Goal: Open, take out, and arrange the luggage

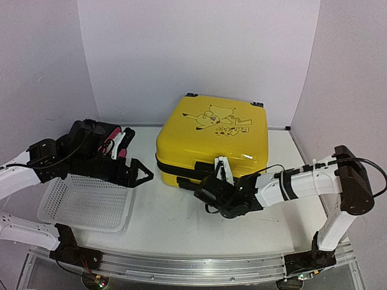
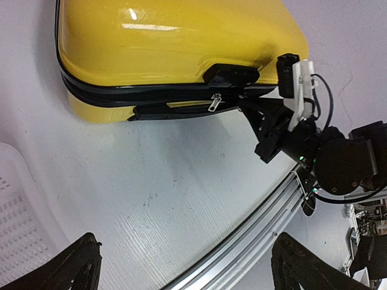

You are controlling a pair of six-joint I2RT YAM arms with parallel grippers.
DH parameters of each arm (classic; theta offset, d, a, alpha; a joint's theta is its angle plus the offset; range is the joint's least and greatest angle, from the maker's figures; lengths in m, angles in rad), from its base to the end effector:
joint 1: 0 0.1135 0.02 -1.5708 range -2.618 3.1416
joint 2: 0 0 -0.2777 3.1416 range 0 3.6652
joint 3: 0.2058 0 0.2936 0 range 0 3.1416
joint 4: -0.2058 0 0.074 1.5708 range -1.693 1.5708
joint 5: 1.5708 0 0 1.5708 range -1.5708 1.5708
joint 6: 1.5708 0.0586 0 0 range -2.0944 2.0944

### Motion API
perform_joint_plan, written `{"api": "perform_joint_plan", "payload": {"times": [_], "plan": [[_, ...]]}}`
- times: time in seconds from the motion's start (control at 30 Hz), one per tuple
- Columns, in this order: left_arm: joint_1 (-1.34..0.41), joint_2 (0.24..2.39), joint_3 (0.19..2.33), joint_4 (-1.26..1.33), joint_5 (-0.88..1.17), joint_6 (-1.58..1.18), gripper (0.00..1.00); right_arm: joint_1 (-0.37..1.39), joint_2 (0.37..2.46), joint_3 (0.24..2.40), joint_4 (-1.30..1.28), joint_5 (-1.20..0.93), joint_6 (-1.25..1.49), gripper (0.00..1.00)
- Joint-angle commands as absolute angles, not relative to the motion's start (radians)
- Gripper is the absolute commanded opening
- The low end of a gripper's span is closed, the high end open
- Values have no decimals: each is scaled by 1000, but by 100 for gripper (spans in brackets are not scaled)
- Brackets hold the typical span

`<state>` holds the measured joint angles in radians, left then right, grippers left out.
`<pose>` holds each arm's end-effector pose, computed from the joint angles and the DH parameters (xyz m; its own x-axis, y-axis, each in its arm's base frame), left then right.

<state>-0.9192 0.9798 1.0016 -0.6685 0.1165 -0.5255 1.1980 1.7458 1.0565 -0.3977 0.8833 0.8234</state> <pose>0.1503 -0.2083 0.3307 -0.7405 0.1493 -0.6553 0.5485 0.6976 -0.4609 0.1806 0.3374 0.1520 -0.5566 -0.1453 -0.8180 -0.0762 0.9894 -0.1239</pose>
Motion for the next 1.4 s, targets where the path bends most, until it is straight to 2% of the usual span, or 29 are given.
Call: {"api": "perform_joint_plan", "payload": {"times": [0.0, 0.13, 0.43, 0.7, 0.83, 0.97, 1.2, 1.37], "plan": [[-917, 1014, 986, -576, 142, -611, 98, 1171, 1637, 991, -460, 841, 772, 0], [-916, 1058, 964, -500, 155, -648, 98, 1164, 1621, 982, -464, 806, 713, 0], [-916, 1175, 909, -320, 214, -819, 94, 1163, 1524, 933, -710, 1006, 813, 0], [-916, 1169, 899, -312, 118, -773, 93, 1140, 1345, 822, -726, 974, 573, 0], [-916, 1156, 922, -376, 65, -710, 94, 1072, 1186, 734, -696, 878, 471, 0], [-916, 1152, 916, -360, 89, -667, 95, 1046, 1076, 623, -422, 632, 232, 0], [-938, 1192, 886, -212, 187, -666, 92, 1047, 1318, 787, -379, 461, 207, 0], [-1082, 1197, 881, -144, 36, -667, 92, 1047, 1397, 839, -321, 363, 209, 0]]}}
